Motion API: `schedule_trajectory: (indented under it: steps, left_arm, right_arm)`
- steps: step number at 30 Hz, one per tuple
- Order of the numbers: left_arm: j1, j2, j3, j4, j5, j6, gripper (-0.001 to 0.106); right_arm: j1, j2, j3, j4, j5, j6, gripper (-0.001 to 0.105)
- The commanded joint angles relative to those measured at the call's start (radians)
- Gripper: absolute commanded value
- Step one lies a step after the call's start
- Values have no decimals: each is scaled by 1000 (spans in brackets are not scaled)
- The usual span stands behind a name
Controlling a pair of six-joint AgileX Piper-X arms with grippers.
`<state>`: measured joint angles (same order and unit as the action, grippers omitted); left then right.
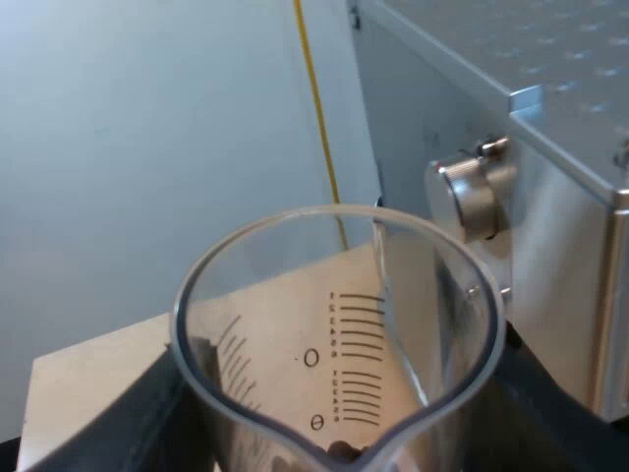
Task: Pour the beans into the coffee machine
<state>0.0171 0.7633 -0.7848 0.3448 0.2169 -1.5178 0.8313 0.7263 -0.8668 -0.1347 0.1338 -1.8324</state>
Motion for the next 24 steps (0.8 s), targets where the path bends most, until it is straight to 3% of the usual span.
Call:
schedule_trajectory:
  steps: [1, 5, 14, 15, 24]
  left_arm:
    - [-39, -8, -39, 32, -36, 63, 40]
    - [-81, -8, -79, 56, -80, 106, 40]
    - [-110, -2, -144, 56, -94, 106, 40]
    - [-110, 15, -205, 71, -94, 106, 40]
    - [-136, 113, -370, 173, -97, 106, 40]
  right_arm:
    - [1, -5, -10, -87, 49, -32, 68]
    - [1, -5, -10, -92, 81, -32, 68]
    - [1, -5, -10, -92, 122, -32, 68]
    - [1, -5, -10, -94, 125, -32, 68]
    - [1, -5, -10, -101, 125, -32, 68]
